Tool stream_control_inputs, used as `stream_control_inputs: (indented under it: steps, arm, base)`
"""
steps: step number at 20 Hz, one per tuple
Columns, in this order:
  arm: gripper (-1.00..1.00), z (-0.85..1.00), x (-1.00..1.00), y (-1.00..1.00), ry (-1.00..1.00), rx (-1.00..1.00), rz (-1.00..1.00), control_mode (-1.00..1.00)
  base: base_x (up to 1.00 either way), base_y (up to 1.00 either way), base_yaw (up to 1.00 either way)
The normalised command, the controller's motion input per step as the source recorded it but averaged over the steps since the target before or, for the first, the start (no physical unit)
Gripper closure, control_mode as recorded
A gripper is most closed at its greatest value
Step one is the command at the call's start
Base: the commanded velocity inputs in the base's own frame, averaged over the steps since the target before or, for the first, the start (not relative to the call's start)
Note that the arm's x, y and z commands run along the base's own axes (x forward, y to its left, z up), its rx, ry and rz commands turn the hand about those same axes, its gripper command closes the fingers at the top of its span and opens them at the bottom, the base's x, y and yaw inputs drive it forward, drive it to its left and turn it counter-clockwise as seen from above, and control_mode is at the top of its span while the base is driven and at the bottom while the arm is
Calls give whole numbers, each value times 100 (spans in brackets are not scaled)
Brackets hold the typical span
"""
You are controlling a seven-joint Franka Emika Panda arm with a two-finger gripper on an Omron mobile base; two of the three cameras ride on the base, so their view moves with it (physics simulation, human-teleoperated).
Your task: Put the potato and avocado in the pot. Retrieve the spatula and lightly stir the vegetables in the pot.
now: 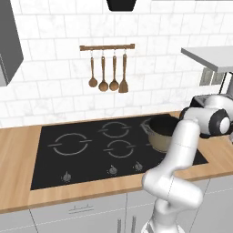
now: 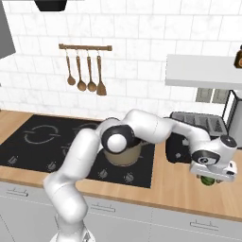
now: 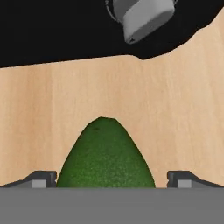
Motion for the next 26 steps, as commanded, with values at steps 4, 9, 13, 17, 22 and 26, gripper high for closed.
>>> stream_control_inputs:
  steps: [4, 9, 13, 17, 22, 26]
  arm:
    - [100, -35, -19, 4, 5, 2, 9, -100]
    - [100, 13, -18, 6, -6, 0, 7, -100]
    - [100, 94, -26, 48, -24, 0, 8, -100]
    - [100, 97, -28, 97, -15, -1, 7, -100]
    - [100, 68, -9, 100, -1, 0, 10, -100]
    - [100, 54, 0, 100, 1, -1, 9, -100]
  base:
    - [0, 0, 0]
    - [0, 0, 0]
    - [0, 0, 0]
    - [0, 0, 0]
    - [0, 0, 0]
    - [0, 0, 0]
